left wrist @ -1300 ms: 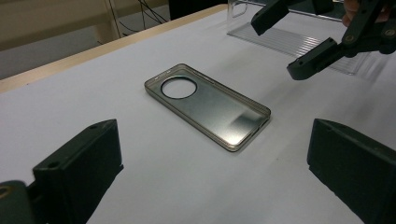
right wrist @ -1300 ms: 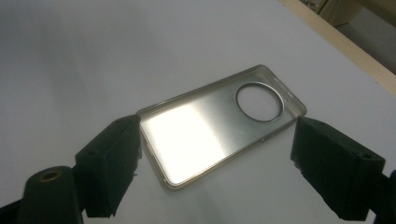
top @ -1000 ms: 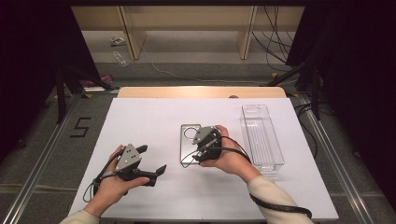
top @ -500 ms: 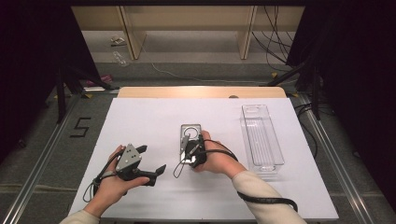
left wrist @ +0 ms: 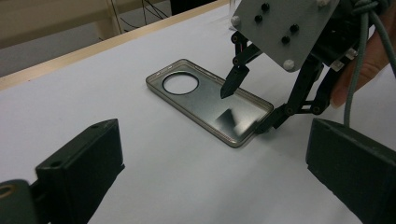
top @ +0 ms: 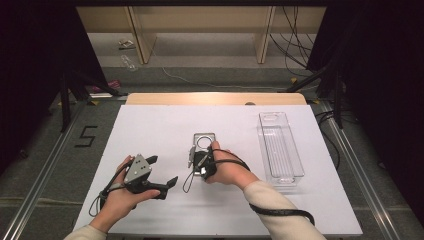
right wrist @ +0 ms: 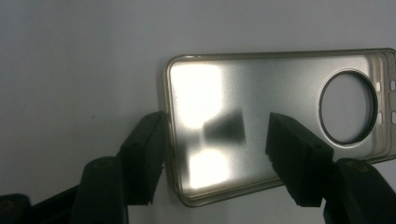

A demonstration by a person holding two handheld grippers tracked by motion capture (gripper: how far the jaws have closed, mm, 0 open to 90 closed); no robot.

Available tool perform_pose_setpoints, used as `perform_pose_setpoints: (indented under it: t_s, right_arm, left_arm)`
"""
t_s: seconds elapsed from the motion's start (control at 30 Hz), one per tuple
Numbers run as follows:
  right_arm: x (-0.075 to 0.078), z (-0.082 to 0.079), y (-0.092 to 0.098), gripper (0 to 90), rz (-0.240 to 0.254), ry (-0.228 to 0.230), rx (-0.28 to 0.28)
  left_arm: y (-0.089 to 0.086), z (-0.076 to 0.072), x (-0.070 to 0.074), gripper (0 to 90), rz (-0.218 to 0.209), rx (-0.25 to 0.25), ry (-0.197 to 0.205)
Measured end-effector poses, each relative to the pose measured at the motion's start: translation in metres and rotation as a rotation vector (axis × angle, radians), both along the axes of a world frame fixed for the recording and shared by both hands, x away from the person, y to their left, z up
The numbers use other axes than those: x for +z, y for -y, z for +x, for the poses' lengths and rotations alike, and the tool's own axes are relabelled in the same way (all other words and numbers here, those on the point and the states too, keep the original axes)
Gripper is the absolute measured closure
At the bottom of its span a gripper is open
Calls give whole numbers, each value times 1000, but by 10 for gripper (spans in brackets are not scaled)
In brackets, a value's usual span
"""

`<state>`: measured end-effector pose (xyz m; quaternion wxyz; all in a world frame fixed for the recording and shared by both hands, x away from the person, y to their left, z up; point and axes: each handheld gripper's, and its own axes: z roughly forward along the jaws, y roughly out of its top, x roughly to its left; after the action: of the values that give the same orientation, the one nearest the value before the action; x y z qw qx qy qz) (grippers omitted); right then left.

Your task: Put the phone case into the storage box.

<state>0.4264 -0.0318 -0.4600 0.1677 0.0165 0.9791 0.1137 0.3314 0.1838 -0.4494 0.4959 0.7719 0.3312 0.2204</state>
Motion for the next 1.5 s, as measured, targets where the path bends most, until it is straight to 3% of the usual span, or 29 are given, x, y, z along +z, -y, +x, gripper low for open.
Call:
perform_pose_setpoints:
  t_s: [0.77, 1.03, 1.5]
  right_arm:
    - [0, -5, -6, 778, -77, -88, 90]
    - [0, -5, -8, 836, -91, -92, 105]
    - [0, -6, -8, 880, -72, -105, 89]
  left_arm:
    - [0, 0, 0, 39, -5, 0, -3]
    - [0, 0, -1, 41, -4, 1, -3]
    - [0, 0, -1, 43, -2, 2, -1]
